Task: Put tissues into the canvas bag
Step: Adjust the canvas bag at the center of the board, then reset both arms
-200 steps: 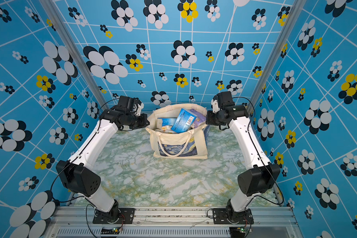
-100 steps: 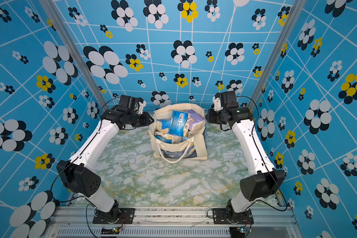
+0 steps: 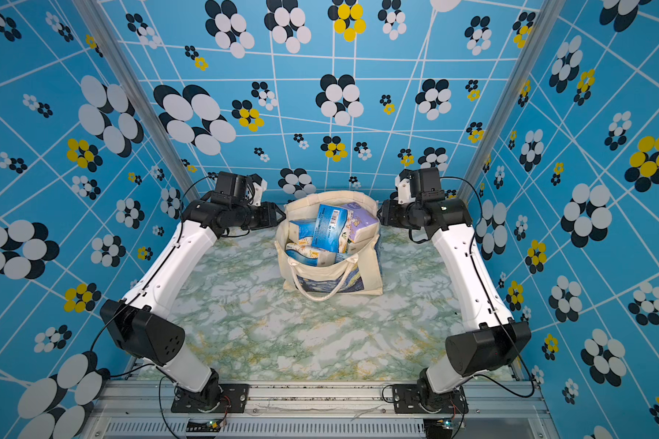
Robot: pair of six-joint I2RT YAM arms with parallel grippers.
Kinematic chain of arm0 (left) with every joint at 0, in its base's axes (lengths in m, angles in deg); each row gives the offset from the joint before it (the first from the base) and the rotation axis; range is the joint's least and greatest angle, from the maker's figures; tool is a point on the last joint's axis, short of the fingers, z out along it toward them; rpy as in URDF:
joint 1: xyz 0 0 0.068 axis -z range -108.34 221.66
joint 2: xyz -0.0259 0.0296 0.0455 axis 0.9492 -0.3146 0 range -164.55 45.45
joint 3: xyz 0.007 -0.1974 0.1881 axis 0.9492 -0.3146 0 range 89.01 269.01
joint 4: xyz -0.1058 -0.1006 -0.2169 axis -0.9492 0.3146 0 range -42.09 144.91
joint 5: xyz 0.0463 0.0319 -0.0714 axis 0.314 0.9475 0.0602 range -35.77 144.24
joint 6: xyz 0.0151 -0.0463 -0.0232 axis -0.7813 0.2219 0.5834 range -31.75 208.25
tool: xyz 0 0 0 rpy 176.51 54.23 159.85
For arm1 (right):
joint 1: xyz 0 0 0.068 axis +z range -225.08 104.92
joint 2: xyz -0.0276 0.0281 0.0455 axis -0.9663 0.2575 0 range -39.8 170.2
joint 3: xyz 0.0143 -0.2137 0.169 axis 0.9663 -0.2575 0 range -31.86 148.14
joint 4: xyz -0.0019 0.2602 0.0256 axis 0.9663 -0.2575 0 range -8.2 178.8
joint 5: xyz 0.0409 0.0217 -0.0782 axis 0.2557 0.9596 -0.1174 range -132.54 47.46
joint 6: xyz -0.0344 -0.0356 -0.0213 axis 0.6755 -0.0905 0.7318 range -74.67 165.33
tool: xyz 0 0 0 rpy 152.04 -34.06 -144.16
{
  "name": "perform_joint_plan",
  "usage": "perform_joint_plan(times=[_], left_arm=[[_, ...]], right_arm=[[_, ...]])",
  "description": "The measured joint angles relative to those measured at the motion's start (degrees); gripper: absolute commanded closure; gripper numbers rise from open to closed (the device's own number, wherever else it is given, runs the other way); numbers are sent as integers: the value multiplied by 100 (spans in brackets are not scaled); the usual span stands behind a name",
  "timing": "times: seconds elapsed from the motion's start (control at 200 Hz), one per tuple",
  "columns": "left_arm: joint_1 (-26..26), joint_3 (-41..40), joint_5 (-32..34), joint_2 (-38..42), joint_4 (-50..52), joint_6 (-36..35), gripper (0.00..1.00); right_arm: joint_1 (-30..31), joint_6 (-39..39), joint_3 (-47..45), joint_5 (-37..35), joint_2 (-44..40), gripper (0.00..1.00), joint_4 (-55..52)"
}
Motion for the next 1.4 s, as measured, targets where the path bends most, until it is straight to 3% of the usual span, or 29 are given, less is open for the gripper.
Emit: perform_joint_plan(times=[0.165, 0.33, 0.47, 0.74, 0.99, 1.15, 1.26, 1.4], left_arm=[[-402, -341, 286, 905, -341, -177, 36], [-1147, -1685, 688, 2347, -1178, -310, 10], [-1823, -2909, 837, 2889, -1816, -308, 3], [-2422, -4920, 621, 2358, -3051, -522, 1], [-2452, -7558, 592, 1978, -6376, -979, 1], [-2492, -8019, 577, 1202, -8019, -1047, 1], [-2400, -8131, 634, 1099, -8625, -1180, 1], [-1670, -8144, 1163, 726, -9613, -1670, 1]], right_arm=[[-4, -2, -450, -173, -450, 35, 330], [-37, -61, -1759, -557, -1464, 28, 1071], [-98, -146, -2557, -756, -2063, 25, 1392], [-125, -153, -2802, -866, -1998, 23, 1486], [-140, -146, -3027, -1075, -2002, 22, 1504], [-173, -120, -3032, -1204, -1993, 13, 1510], [-177, -87, -3121, -1346, -1958, 7, 1639], [-177, -66, -3506, -1624, -1934, 1, 1941]])
